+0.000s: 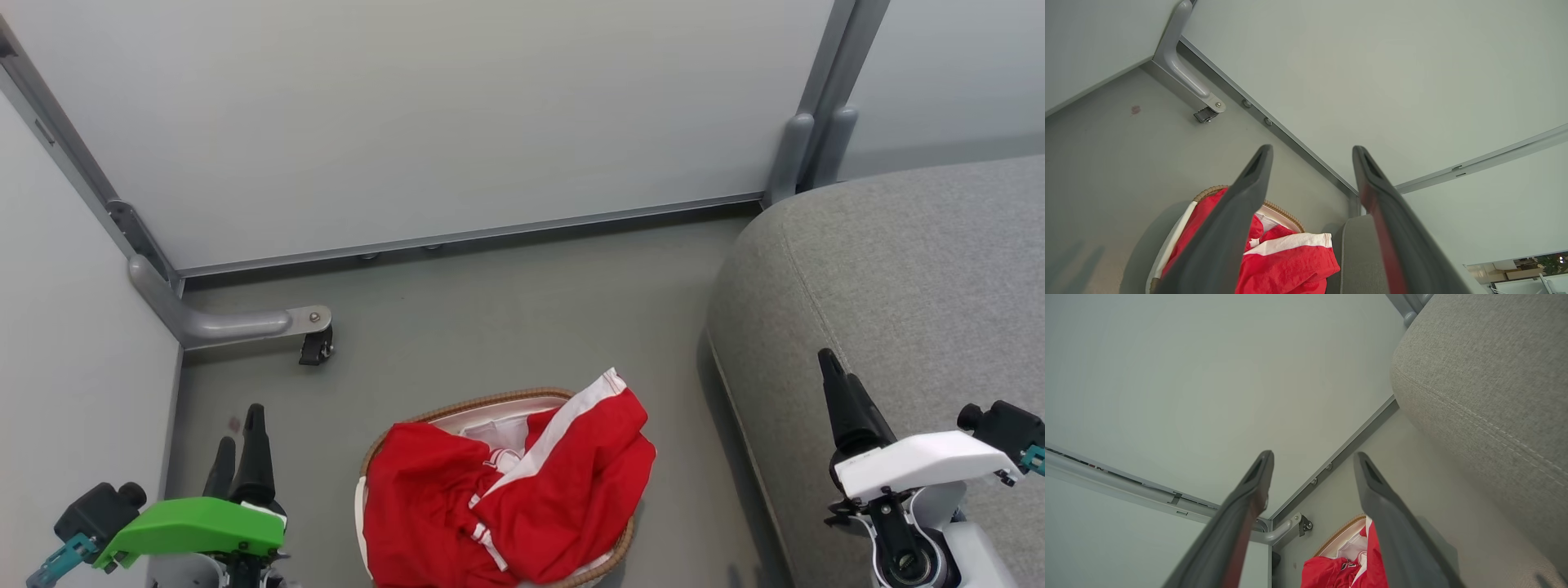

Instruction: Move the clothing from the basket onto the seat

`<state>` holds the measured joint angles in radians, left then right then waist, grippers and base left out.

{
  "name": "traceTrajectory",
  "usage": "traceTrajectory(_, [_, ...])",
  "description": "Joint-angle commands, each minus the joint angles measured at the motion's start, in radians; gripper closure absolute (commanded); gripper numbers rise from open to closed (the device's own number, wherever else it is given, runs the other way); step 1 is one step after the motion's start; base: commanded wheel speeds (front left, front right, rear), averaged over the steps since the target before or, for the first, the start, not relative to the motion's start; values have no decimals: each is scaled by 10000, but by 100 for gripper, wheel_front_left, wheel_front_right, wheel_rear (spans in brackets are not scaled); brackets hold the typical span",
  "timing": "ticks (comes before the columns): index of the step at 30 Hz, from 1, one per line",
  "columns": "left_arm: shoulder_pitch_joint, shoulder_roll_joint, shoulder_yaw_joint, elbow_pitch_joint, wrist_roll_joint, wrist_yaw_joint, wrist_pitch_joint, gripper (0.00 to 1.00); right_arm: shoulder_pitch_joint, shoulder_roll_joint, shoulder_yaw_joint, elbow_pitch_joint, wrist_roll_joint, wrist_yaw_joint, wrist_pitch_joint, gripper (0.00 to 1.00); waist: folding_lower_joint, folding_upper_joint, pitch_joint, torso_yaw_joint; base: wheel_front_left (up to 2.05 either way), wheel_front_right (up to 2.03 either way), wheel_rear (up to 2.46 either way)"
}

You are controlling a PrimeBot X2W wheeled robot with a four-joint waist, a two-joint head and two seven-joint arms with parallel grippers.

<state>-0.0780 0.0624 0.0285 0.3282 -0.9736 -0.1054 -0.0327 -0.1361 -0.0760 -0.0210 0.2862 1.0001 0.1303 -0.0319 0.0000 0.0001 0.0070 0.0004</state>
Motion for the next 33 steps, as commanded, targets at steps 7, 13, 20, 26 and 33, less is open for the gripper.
traceTrajectory(7, [-223,133,-100,-1,1188,131,-328,0,-301,42,90,-49,-1331,4,-331,0,0,-1,-5,-26,0,0,0])
traceTrajectory(13, [-107,152,-190,33,2148,189,-555,0,-316,38,210,-5,-2347,4,-562,0,0,-1,-2,-46,0,0,0])
traceTrajectory(20, [-27,156,-201,92,2970,227,-771,0,-327,50,288,109,-3254,4,-778,0,0,-1,-11,-67,0,0,0])
traceTrajectory(26, [23,170,-238,140,3694,227,-943,0,-324,45,290,247,-3973,4,-944,0,0,-1,-8,-60,0,0,0])
traceTrajectory(33, [137,179,-250,242,4480,220,-1137,0,-237,60,325,322,-4795,4,-1147,0,0,-1,-23,-52,0,0,0])
